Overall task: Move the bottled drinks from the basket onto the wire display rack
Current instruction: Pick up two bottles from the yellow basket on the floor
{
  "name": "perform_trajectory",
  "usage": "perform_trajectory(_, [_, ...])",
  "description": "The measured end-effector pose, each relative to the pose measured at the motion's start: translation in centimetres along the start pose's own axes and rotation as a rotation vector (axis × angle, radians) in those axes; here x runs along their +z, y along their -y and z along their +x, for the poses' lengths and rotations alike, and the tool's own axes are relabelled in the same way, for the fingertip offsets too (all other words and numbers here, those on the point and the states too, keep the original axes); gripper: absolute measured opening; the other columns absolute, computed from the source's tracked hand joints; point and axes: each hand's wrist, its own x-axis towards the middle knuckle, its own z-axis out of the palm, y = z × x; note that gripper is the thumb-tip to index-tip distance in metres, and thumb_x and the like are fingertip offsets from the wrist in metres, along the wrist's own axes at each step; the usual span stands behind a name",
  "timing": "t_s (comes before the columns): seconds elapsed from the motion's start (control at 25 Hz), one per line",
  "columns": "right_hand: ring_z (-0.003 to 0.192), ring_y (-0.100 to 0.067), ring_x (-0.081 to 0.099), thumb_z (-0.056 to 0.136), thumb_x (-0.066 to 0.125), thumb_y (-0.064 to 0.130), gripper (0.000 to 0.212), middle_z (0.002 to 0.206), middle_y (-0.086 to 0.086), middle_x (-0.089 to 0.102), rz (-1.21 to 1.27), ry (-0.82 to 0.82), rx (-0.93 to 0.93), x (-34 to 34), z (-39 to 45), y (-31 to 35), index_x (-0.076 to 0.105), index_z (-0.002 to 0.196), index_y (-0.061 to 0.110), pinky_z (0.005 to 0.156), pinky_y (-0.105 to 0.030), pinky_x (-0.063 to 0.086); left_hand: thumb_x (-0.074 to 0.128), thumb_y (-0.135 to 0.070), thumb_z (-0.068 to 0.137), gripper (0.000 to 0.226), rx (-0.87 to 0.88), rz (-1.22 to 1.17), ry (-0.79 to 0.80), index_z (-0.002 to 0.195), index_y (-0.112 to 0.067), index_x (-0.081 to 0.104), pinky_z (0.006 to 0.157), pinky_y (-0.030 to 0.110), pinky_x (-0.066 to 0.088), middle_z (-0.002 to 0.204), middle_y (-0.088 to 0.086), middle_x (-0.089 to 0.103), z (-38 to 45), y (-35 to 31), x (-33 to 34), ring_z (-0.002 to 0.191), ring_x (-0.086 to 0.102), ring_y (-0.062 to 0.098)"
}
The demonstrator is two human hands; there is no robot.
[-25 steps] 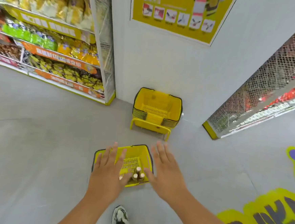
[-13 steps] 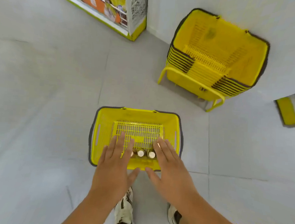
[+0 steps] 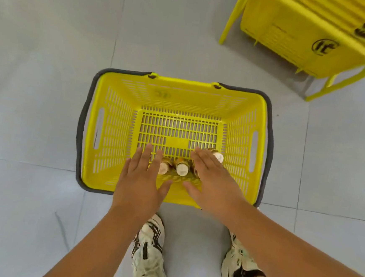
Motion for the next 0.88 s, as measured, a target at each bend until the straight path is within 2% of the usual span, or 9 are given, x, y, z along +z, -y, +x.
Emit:
perform_trajectory(0.16, [0.158, -0.019, 0.011, 0.1, 0.055, 0.048, 0.083, 0.172, 0.003, 0.009, -0.007, 0.078, 0.007, 1.3, 3.2, -0.8, 0.008, 0.164, 0.023, 0.122, -0.036, 0.025, 0.045, -0.064, 0.097, 0.089, -0.055, 0.025, 0.249, 0.164, -0.026, 0.002, 0.128, 0.046, 0.01, 0.172, 0.003, 0.0, 3.4, 0.9, 2.3, 0.159, -0.003, 0.024])
perform_trajectory(0.24, [0.154, -0.02, 0.023, 0.098, 0.061, 0.043, 0.085, 0.171, 0.004, 0.015, -0.009, 0.124, 0.015, 2.0, 4.7, -1.1, 0.01, 0.164, 0.024, 0.116, -0.036, 0.035, 0.051, -0.062, 0.096, 0.093, -0.084, 0.004, 0.332, 0.164, -0.025, 0.0, 0.128, 0.043, 0.009, 0.172, 0.0, 0.001, 4.7, 1.4, 3.5, 0.159, -0.004, 0.022])
perform_trajectory(0.32, [0.146, -0.021, 0.039, 0.096, 0.065, 0.038, 0.083, 0.167, 0.004, 0.026, -0.028, 0.164, 0.026, 3.1, 5.9, -1.3, 0.017, 0.162, 0.026, 0.105, -0.039, 0.047, 0.059, -0.054, 0.096, 0.089, -0.098, -0.064, 0.349, 0.163, -0.025, 0.009, 0.126, 0.041, 0.017, 0.171, -0.001, 0.015, 5.6, 1.8, 4.6, 0.158, 0.008, 0.022])
perform_trajectory(0.4, [0.131, -0.024, 0.053, 0.094, 0.066, 0.034, 0.071, 0.156, 0.004, 0.042, -0.058, 0.187, 0.031, 4.4, 6.8, -1.6, 0.031, 0.156, 0.027, 0.092, -0.039, 0.054, 0.064, -0.041, 0.096, 0.074, -0.118, -0.169, 0.324, 0.159, -0.026, 0.028, 0.114, 0.038, 0.036, 0.161, -0.001, 0.04, 6.3, 2.2, 5.4, 0.148, 0.035, 0.022])
perform_trajectory(0.52, [0.112, -0.023, 0.061, 0.095, 0.062, 0.027, 0.043, 0.135, 0.004, 0.057, -0.044, 0.177, 0.029, 5.1, 7.8, -2.1, 0.051, 0.136, 0.028, 0.078, -0.036, 0.052, 0.069, -0.03, 0.093, 0.052, -0.117, -0.317, 0.306, 0.143, -0.029, 0.053, 0.097, 0.033, 0.047, 0.139, -0.003, 0.062, 7.1, 2.4, 5.9, 0.126, 0.058, 0.023])
perform_trajectory(0.64, [0.11, -0.021, 0.061, 0.095, 0.06, 0.025, 0.033, 0.125, 0.003, 0.061, 0.019, 0.132, 0.025, 4.6, 7.6, -2.0, 0.058, 0.128, 0.027, 0.081, -0.037, 0.053, 0.071, -0.023, 0.092, 0.037, -0.096, -0.387, 0.252, 0.129, -0.026, 0.064, 0.089, 0.034, 0.05, 0.123, -0.001, 0.07, 7.2, 2.3, 5.5, 0.112, 0.064, 0.025])
perform_trajectory(0.72, [0.111, -0.022, 0.061, 0.095, 0.061, 0.026, 0.032, 0.123, 0.002, 0.064, 0.088, 0.081, 0.034, 3.6, 6.7, -1.8, 0.061, 0.126, 0.025, 0.085, -0.04, 0.055, 0.073, -0.02, 0.09, 0.035, -0.106, -0.444, 0.197, 0.124, -0.028, 0.067, 0.084, 0.033, 0.05, 0.116, -0.002, 0.071, 6.7, 2.0, 4.4, 0.106, 0.066, 0.023])
perform_trajectory(0.84, [0.111, -0.021, 0.062, 0.092, 0.066, 0.027, 0.031, 0.121, 0.001, 0.067, 0.258, -0.04, 0.056, 0.2, 4.1, -0.8, 0.066, 0.124, 0.024, 0.087, -0.042, 0.055, 0.076, -0.021, 0.089, 0.032, -0.091, -0.581, 0.051, 0.118, -0.033, 0.069, 0.076, 0.025, 0.046, 0.11, -0.015, 0.07, 4.5, 0.8, 0.8, 0.099, 0.062, 0.007])
perform_trajectory(0.88, [0.11, -0.02, 0.062, 0.092, 0.068, 0.027, 0.031, 0.12, 0.002, 0.068, 0.3, -0.089, 0.062, -1.4, 2.9, -0.2, 0.067, 0.123, 0.025, 0.088, -0.04, 0.054, 0.077, -0.022, 0.089, 0.03, -0.082, -0.629, 0.005, 0.114, -0.035, 0.068, 0.075, 0.016, 0.044, 0.107, -0.021, 0.068, 3.5, 0.3, -1.0, 0.097, 0.06, 0.002])
